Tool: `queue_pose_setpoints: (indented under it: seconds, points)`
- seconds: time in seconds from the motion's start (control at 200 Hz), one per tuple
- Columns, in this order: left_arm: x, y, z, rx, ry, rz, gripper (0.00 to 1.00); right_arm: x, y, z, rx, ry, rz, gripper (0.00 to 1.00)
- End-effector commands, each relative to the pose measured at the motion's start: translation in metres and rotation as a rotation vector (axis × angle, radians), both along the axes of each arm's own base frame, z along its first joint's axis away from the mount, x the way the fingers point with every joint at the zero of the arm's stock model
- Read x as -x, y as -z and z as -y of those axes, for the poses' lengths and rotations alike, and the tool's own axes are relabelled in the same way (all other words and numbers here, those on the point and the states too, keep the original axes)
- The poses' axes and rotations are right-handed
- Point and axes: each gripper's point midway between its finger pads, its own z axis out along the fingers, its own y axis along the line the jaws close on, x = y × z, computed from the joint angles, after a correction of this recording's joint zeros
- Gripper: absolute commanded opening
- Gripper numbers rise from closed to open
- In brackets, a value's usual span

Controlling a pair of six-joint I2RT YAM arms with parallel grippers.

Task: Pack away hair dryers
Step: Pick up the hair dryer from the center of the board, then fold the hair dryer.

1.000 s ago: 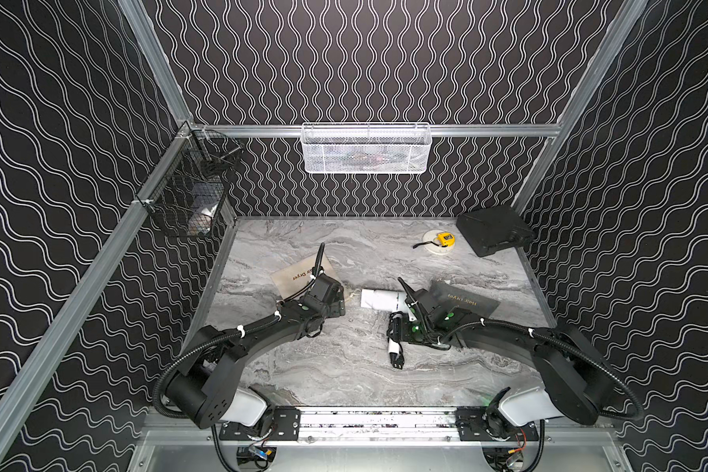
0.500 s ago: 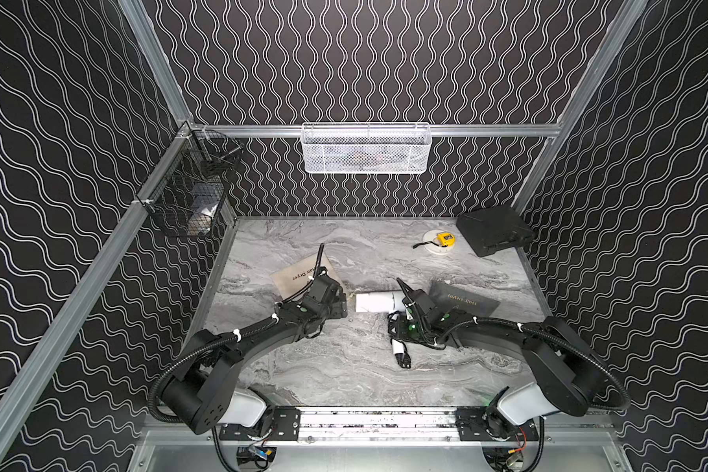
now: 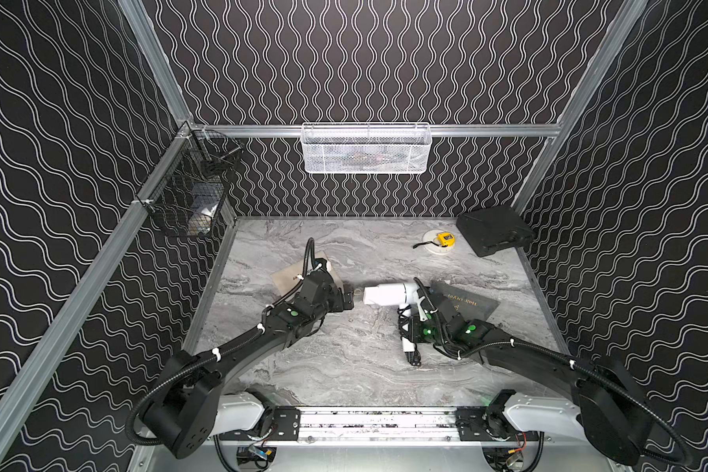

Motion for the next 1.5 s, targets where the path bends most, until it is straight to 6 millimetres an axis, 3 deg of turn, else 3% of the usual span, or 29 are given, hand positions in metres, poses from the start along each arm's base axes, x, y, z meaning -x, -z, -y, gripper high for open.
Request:
queue_pose_setpoints:
  seconds: [0.0, 0.105, 0.28, 0.44, 0.61, 1.101, 1.496]
  points:
    - [-0.007, -0.033, 0.018, 0.132, 0.083, 0.087, 0.99, -0.005, -0.011, 0.005, 0.053, -0.042, 0.088, 0.09]
    - [-0.012, -0.051, 0.035, 0.238, 0.222, 0.059, 0.99, -0.006, -0.019, 0.008, 0.087, -0.062, 0.129, 0.09]
    - [-0.022, -0.056, 0.05, 0.258, 0.374, 0.006, 0.99, -0.005, -0.03, 0.002, 0.15, -0.13, 0.191, 0.09]
    - [-0.012, -0.063, 0.073, 0.288, 0.557, -0.01, 0.99, -0.004, -0.036, -0.011, 0.202, -0.209, 0.238, 0.09]
    - [0.002, -0.055, 0.086, 0.296, 0.693, -0.068, 0.94, -0.004, -0.041, -0.016, 0.201, -0.24, 0.271, 0.09]
    - [0.026, -0.053, 0.11, 0.277, 0.88, -0.104, 0.91, 0.004, -0.06, -0.021, 0.204, -0.346, 0.349, 0.09]
    - [0.051, -0.052, 0.131, 0.317, 0.998, -0.128, 0.78, 0.008, -0.072, -0.027, 0.149, -0.373, 0.392, 0.1]
